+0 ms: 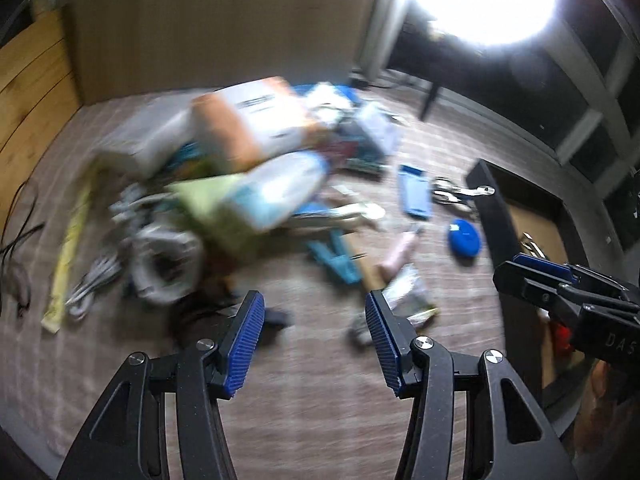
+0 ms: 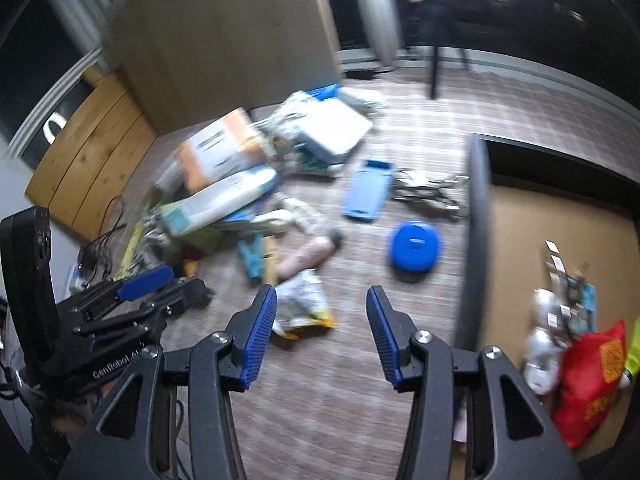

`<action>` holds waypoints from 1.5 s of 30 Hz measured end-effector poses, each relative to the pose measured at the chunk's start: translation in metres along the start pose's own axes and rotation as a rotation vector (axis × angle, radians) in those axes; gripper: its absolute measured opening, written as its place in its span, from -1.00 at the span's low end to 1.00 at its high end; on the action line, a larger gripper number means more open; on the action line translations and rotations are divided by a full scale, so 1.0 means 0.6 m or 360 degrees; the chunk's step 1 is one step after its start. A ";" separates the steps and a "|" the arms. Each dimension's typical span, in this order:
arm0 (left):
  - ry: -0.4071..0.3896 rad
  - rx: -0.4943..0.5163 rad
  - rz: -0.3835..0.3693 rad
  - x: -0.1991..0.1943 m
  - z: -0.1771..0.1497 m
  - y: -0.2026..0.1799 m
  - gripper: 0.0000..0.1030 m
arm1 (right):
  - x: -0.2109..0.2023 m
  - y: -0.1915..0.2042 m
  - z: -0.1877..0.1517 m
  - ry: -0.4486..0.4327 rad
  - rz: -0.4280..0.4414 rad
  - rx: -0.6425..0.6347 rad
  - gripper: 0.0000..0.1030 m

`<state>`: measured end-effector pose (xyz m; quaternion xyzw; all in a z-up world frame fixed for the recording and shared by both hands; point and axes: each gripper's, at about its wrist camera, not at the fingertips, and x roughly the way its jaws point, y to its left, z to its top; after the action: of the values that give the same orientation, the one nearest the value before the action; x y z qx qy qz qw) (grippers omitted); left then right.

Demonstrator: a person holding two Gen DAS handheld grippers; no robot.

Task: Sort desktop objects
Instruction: 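Move the left gripper to the black cable coil and grasp it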

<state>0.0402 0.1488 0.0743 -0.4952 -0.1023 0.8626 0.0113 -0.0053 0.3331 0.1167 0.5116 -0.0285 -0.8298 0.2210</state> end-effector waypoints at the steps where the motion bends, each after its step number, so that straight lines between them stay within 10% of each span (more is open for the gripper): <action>1: -0.0001 -0.0032 0.0014 -0.004 -0.005 0.020 -0.05 | 0.008 0.015 0.001 0.0012 0.0015 -0.0033 -0.10; 14: 0.0031 -0.0206 0.0105 -0.017 -0.053 0.145 -0.11 | 0.114 0.165 0.005 0.0163 0.0150 -0.0377 -0.10; 35: 0.0126 -0.0089 -0.0031 0.051 -0.062 0.142 -0.40 | 0.233 0.227 0.007 0.0400 0.0198 -0.0582 -0.11; 45: 0.0094 -0.0034 -0.0020 0.044 -0.052 0.128 -0.66 | 0.234 0.227 0.003 0.0415 0.0262 -0.0485 -0.54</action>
<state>0.0598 0.0820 0.0220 -0.5200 -0.1143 0.8464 0.0143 -0.0142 0.1542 0.0373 0.5713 0.0845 -0.7305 0.3646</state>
